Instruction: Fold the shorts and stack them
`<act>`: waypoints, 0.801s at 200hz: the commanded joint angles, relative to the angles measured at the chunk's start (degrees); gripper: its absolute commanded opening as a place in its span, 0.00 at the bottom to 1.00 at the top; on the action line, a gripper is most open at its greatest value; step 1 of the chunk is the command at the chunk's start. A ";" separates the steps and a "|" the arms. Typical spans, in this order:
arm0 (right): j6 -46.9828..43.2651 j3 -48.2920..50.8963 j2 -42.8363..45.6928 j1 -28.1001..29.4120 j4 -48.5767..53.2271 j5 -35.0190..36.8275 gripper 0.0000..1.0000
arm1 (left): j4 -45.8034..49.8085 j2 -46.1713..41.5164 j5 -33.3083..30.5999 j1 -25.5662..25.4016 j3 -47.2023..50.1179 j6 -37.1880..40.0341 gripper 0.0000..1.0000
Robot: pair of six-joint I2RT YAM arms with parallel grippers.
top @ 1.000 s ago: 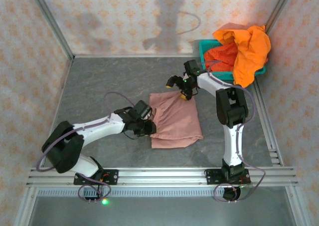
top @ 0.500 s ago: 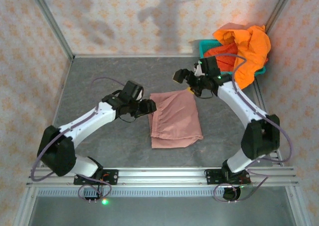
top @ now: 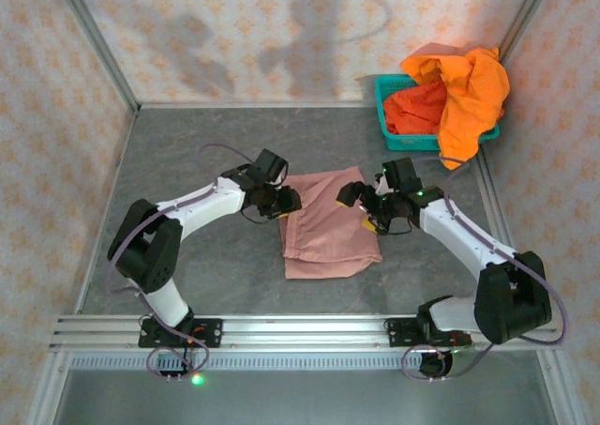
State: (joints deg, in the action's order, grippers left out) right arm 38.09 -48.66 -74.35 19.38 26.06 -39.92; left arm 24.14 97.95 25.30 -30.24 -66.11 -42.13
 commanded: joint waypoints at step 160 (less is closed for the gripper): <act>2.60 16.21 -3.85 1.18 -6.88 -0.76 0.99 | -2.84 6.63 -6.60 5.16 -0.65 1.71 0.07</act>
State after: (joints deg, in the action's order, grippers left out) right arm 40.51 -34.81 -77.03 20.23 19.42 -41.65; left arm 22.63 103.57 22.06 -26.89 -68.23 -41.52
